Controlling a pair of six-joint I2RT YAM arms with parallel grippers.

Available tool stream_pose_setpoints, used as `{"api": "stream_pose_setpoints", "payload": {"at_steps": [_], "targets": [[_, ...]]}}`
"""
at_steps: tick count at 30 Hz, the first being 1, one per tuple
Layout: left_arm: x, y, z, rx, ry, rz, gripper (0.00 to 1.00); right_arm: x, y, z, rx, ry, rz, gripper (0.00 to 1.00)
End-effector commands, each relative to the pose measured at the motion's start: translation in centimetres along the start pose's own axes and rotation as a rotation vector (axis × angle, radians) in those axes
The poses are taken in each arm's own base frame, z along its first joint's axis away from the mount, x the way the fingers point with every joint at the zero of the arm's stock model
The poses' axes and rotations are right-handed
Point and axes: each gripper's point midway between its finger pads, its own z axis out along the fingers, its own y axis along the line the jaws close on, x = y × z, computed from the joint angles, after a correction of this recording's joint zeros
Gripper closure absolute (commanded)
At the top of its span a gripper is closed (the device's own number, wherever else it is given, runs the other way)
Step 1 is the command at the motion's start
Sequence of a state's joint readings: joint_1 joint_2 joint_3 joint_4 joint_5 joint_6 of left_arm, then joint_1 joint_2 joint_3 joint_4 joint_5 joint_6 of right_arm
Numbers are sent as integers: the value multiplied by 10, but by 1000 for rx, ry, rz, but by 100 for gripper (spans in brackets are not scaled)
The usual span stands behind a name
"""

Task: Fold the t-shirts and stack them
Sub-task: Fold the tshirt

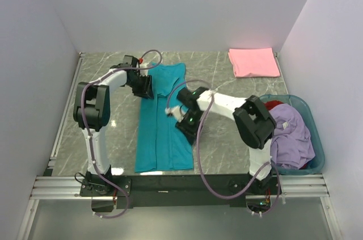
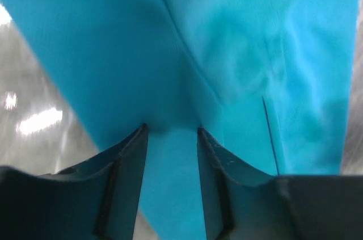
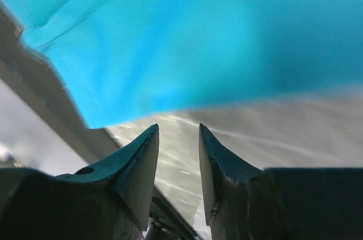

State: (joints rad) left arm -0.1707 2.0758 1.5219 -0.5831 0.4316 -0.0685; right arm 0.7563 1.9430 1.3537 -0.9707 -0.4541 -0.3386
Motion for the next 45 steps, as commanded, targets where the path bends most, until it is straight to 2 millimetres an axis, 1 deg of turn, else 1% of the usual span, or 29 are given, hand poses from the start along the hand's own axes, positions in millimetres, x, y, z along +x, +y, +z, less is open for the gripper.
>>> {"api": "stream_pose_setpoints", "payload": {"at_steps": [1, 2, 3, 4, 5, 7, 8, 9, 10, 12, 13, 14, 15, 16, 18, 19, 21, 22, 24, 25, 27, 28, 31, 34, 35, 40, 41, 43, 45], "targets": [[-33, -9, 9, 25, -77, -7, 57, -28, -45, -55, 102, -185, 77, 58], [-34, -4, 18, 17, -67, -23, 58, -37, -60, -65, 134, -219, 99, 58], [-34, 0, 22, 1, -65, -33, 59, -43, -82, -75, 181, -261, 137, 58], [-35, 4, 26, -12, -65, -54, 61, -49, -94, -82, 206, -287, 171, 59], [-36, 8, 31, -23, -63, -66, 62, -64, -108, -90, 235, -324, 187, 59], [-42, 15, 35, -46, -87, -98, 63, -82, -131, -102, 261, -390, 240, 60], [-42, 17, 39, -46, -88, -110, 63, -98, -142, -107, 262, -426, 253, 60], [-44, 18, 40, -45, -98, -118, 63, -107, -147, -110, 250, -449, 282, 61], [-47, 20, 43, -48, -103, -141, 64, -123, -158, -114, 242, -482, 293, 61], [-51, 23, 47, -47, -113, -166, 64, -138, -166, -115, 229, -513, 334, 62], [-53, 23, 47, -38, -116, -187, 64, -143, -175, -105, 210, -506, 354, 62], [-55, 24, 51, -32, -116, -199, 64, -158, -177, -115, 199, -551, 344, 62], [-55, 24, 53, -27, -114, -208, 64, -164, -179, -114, 181, -566, 367, 62], [-57, 24, 55, -20, -114, -226, 64, -172, -187, -109, 170, -577, 380, 62], [-57, 23, 57, -9, -113, -235, 64, -183, -192, -104, 150, -604, 419, 62], [-55, 24, 57, -13, -108, -252, 64, -187, -200, -98, 146, -606, 439, 62], [-51, 26, 57, -12, -102, -271, 63, -191, -208, -93, 144, -623, 495, 62], [-45, 28, 58, -13, -91, -291, 63, -191, -214, -86, 142, -619, 523, 62], [-46, 26, 54, -1, -105, -300, 62, -190, -222, -82, 146, -623, 588, 62], [-45, 26, 53, 5, -105, -316, 62, -187, -227, -75, 149, -613, 613, 62], [-42, 22, 51, 30, -105, -331, 61, -184, -235, -74, 162, -607, 664, 63], [-40, 21, 51, 39, -99, -348, 61, -182, -247, -76, 182, -614, 692, 64], [-38, 16, 53, 63, -91, -374, 61, -175, -264, -85, 216, -636, 739, 64], [-37, 17, 58, 71, -83, -401, 61, -171, -272, -83, 214, -632, 748, 64], [-35, 18, 63, 76, -75, -412, 61, -173, -275, -89, 219, -645, 743, 64], [-36, 19, 71, 82, -72, -457, 61, -173, -292, -90, 243, -660, 747, 64], [-36, 19, 73, 90, -76, -463, 61, -174, -297, -95, 254, -673, 747, 64], [-34, 17, 75, 105, -77, -479, 61, -174, -304, -96, 271, -684, 754, 64], [-39, 17, 76, 112, -96, -474, 61, -173, -314, -102, 293, -708, 757, 64]]}}
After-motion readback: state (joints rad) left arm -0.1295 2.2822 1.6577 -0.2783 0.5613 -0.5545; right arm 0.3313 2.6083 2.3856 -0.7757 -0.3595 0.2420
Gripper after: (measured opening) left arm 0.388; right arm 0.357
